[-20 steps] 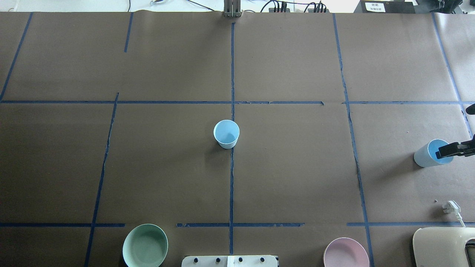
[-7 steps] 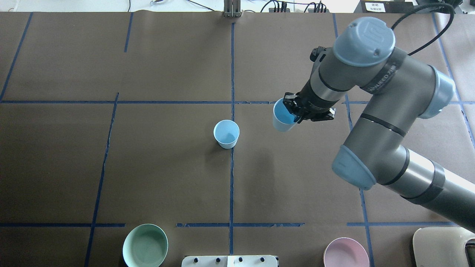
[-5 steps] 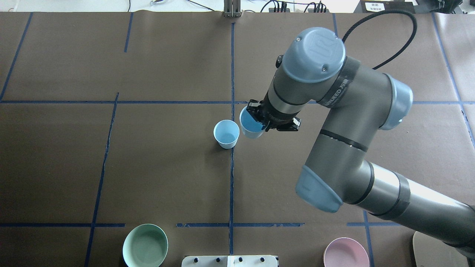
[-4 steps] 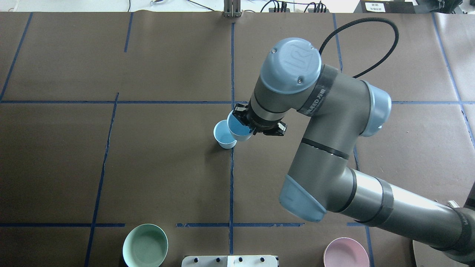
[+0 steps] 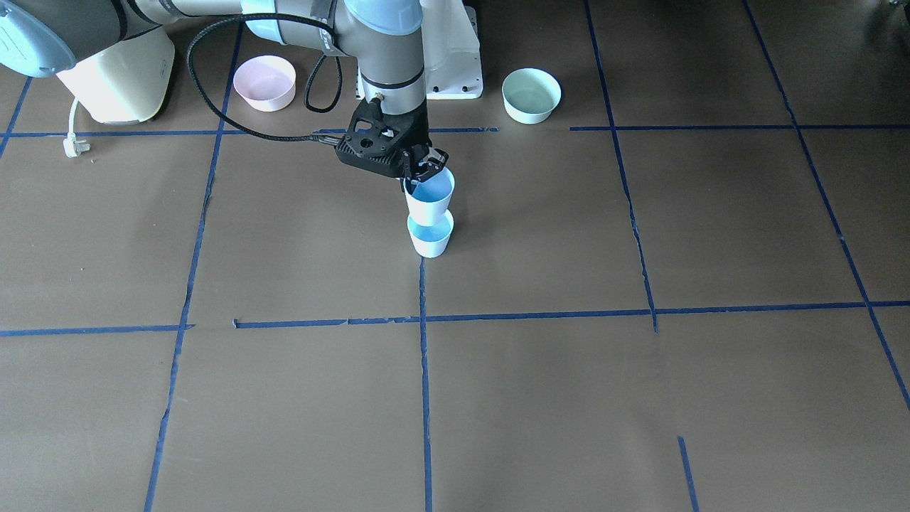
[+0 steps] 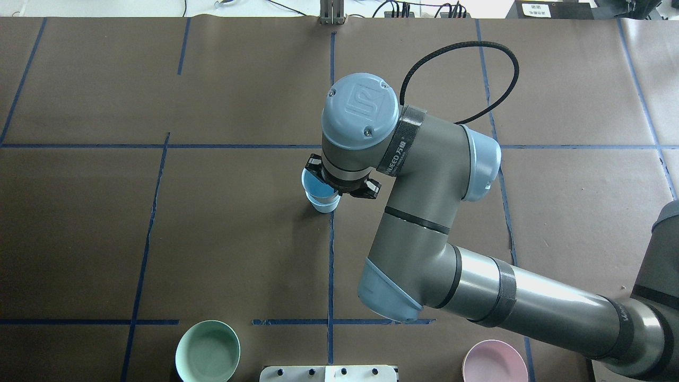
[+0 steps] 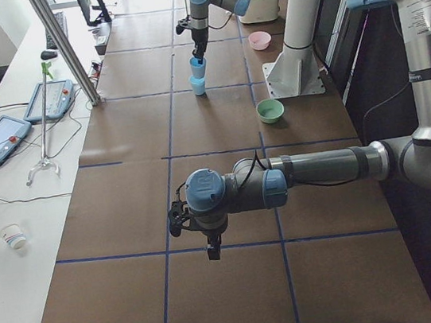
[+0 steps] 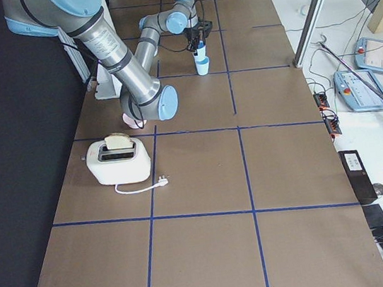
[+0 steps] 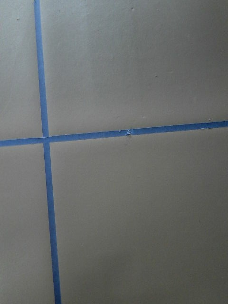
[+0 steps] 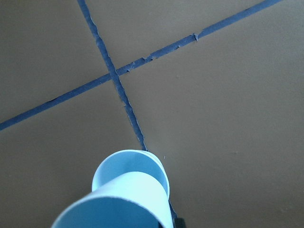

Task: Stack blue cups with both arms
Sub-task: 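Lower the cup into the center cup and open the right gripper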

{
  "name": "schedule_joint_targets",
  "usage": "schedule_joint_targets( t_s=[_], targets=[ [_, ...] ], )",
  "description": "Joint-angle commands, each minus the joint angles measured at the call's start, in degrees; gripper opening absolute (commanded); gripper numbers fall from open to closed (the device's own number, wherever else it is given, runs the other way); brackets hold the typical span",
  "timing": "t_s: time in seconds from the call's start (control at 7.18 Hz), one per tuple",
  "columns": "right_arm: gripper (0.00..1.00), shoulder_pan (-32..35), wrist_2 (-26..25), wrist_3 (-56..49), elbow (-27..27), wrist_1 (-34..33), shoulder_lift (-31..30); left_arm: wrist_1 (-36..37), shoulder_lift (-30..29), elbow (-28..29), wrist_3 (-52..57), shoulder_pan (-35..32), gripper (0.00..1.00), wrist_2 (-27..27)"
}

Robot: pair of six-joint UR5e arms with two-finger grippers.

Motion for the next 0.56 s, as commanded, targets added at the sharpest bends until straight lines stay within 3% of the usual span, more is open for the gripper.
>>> schedule_joint_targets(
  t_s=[0.0,0.14,0.42],
  targets=[
    [0.14,-0.1,-0.4,-0.5,-0.6,0.1,-0.1,0.0,0.0,-0.1,0.0,0.0,1.0,-0.1],
    [0.99,-0.1,-0.5,-1.5,-1.4,1.3,0.2,0.0,0.0,-0.1,0.0,0.0,1.0,-0.1],
    [1.0,-0.1,-0.5,-1.8,-1.3,2.1,0.2,0.0,0.0,-0.3,0.0,0.0,1.0,-0.3]
  ],
)
